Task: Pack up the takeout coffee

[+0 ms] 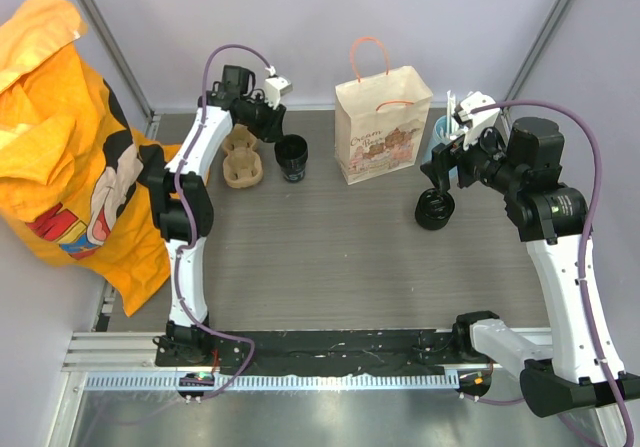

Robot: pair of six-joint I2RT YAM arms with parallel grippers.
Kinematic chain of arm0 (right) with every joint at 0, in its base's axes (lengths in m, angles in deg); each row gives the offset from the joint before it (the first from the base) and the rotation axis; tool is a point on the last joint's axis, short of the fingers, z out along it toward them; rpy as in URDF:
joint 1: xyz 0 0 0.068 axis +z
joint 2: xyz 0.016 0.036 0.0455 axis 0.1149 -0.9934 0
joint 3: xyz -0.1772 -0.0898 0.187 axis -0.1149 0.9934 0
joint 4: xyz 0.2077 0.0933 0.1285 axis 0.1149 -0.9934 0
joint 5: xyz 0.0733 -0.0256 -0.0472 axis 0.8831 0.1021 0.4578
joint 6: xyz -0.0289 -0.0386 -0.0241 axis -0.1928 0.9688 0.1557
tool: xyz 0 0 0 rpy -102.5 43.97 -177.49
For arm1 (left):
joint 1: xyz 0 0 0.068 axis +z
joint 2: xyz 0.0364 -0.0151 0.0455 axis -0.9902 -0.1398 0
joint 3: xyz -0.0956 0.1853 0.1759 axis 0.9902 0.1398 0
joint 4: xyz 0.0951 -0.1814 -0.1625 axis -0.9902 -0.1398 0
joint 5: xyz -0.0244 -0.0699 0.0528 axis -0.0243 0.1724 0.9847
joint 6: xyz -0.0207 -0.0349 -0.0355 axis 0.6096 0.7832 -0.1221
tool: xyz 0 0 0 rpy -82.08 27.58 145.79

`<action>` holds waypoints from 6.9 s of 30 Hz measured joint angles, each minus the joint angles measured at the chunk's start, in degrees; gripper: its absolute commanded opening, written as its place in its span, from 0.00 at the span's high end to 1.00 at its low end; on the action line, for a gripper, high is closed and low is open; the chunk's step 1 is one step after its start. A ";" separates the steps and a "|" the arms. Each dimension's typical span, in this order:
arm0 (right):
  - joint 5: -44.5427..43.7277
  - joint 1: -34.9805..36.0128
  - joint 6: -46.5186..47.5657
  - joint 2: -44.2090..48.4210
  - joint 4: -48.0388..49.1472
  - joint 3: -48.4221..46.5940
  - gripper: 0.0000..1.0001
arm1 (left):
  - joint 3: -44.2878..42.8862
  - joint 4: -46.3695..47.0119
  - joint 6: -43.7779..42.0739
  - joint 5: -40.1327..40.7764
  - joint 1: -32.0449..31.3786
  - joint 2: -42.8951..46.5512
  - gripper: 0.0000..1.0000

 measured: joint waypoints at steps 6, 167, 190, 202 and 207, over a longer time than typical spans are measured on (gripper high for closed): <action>0.42 -0.13 -0.22 -0.02 0.02 0.28 0.16 | -0.07 -0.57 0.07 0.13 0.00 -0.02 0.61; 4.70 -1.18 -0.26 -2.03 -0.04 -0.55 0.13 | -11.13 -0.33 16.87 -6.34 4.46 2.80 1.00; -1.09 -1.20 -0.50 -3.13 0.00 -1.14 0.12 | 21.92 -2.97 12.68 -12.55 -6.51 34.14 1.00; -7.61 -1.62 3.67 -1.90 -0.68 5.70 0.11 | 42.64 2.08 11.41 -10.01 -18.93 37.94 1.00; -8.68 -1.68 4.76 0.02 -0.92 9.01 0.10 | 45.86 6.58 11.30 -7.69 -22.32 36.37 1.00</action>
